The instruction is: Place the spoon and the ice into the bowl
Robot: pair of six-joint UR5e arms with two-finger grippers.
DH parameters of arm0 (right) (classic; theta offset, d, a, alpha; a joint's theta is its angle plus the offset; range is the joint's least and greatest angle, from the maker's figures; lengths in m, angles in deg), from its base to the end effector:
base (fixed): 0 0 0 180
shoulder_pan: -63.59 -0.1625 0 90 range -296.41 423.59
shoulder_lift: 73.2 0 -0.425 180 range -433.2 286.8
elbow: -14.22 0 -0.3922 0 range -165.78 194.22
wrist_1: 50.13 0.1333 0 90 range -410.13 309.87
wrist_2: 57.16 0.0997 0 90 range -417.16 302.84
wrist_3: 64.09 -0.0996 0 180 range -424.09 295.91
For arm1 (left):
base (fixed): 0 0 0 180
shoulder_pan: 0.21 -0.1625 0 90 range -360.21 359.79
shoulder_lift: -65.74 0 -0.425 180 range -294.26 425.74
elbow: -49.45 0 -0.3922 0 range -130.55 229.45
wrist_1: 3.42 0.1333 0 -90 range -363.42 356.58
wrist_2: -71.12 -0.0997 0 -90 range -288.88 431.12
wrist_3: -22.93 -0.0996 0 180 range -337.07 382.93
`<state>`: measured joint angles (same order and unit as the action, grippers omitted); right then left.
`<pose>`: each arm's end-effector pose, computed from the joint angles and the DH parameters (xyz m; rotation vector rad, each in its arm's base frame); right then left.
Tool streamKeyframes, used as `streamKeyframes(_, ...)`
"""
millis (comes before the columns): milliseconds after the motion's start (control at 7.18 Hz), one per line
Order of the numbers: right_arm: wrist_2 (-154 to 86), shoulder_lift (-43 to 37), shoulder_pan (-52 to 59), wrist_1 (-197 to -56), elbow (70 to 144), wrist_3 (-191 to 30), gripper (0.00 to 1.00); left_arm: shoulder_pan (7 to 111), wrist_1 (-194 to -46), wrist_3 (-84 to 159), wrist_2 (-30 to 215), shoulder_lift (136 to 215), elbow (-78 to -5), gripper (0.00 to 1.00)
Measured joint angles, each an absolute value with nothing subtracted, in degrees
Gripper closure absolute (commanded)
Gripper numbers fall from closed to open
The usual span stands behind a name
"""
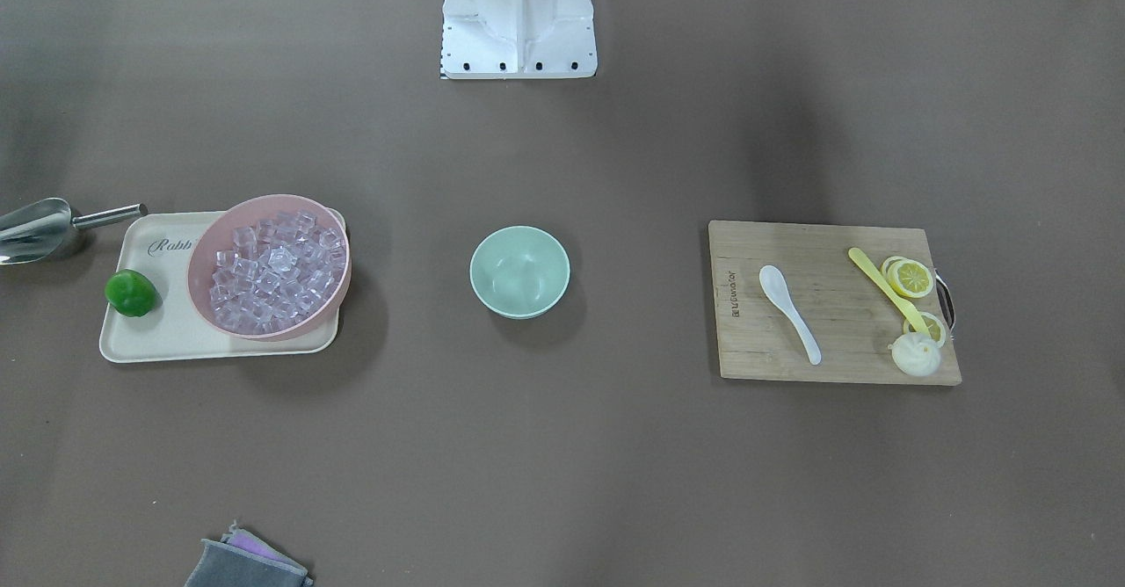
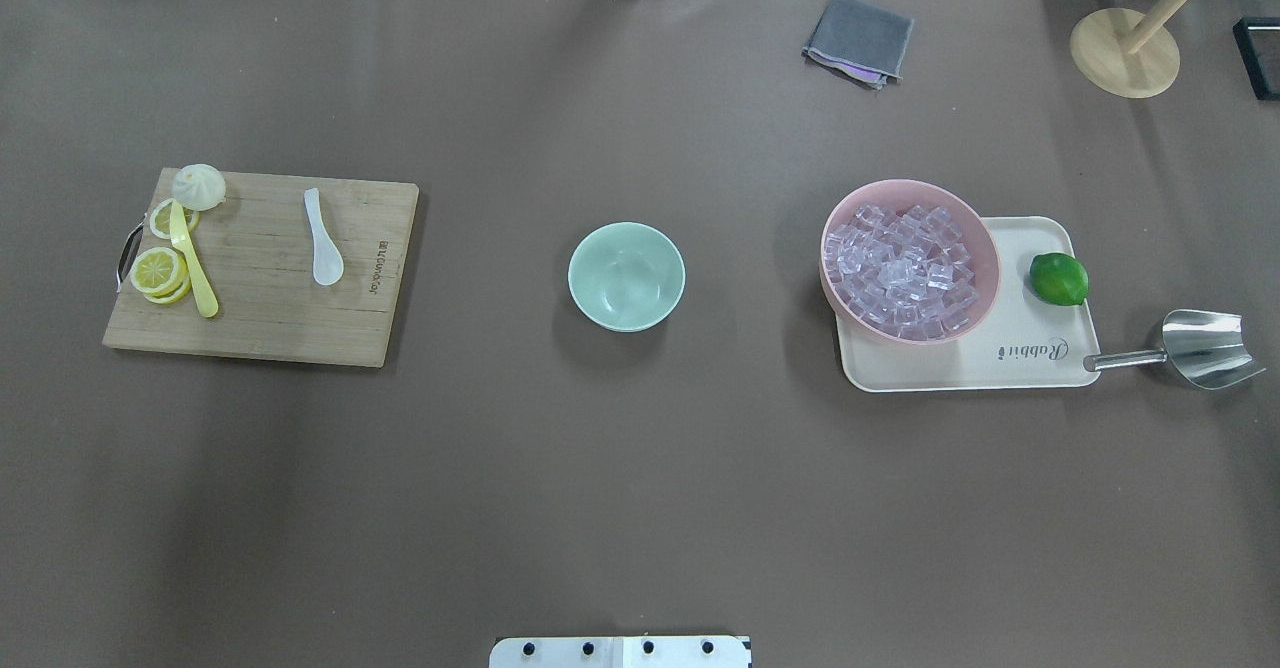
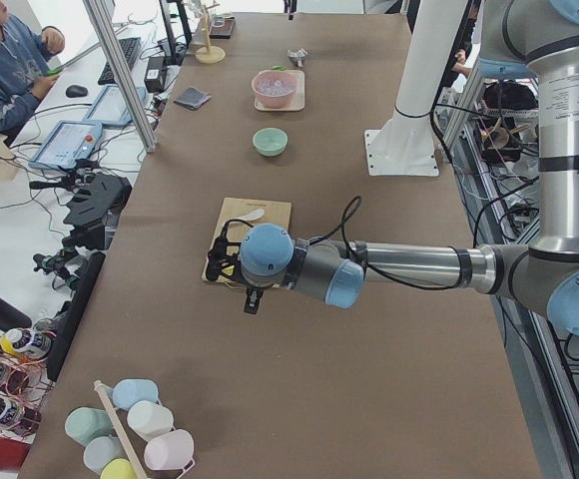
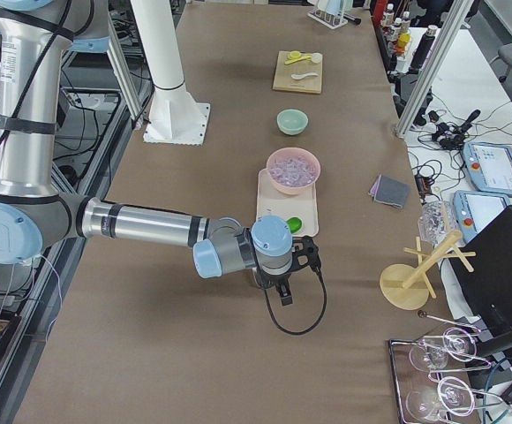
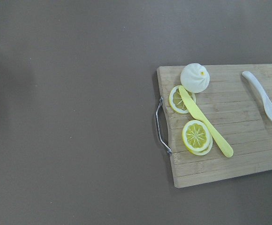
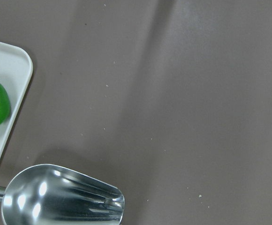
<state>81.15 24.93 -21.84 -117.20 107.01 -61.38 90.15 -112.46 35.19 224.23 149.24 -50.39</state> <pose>0.0232 -0.4487 0.6527 0.2755 -0.8427 -0.2480 -0.0473 -0.4525 0.5656 0.2350 1.1148 0.0191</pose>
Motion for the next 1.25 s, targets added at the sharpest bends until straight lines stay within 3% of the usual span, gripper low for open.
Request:
streamKeyframes(696, 84.7, 25.2, -18.2, -117.5, 118.2, -74.2, 0.01, 64.6, -121.0, 79.9, 204.3, 161.4, -52.1, 0.11)
streamKeyframes(1253, 81.4, 19.1, -6.7, -117.5, 125.2, -94.6, 0.02, 52.8, -117.4, 89.5, 195.3, 174.1, -40.3, 0.22)
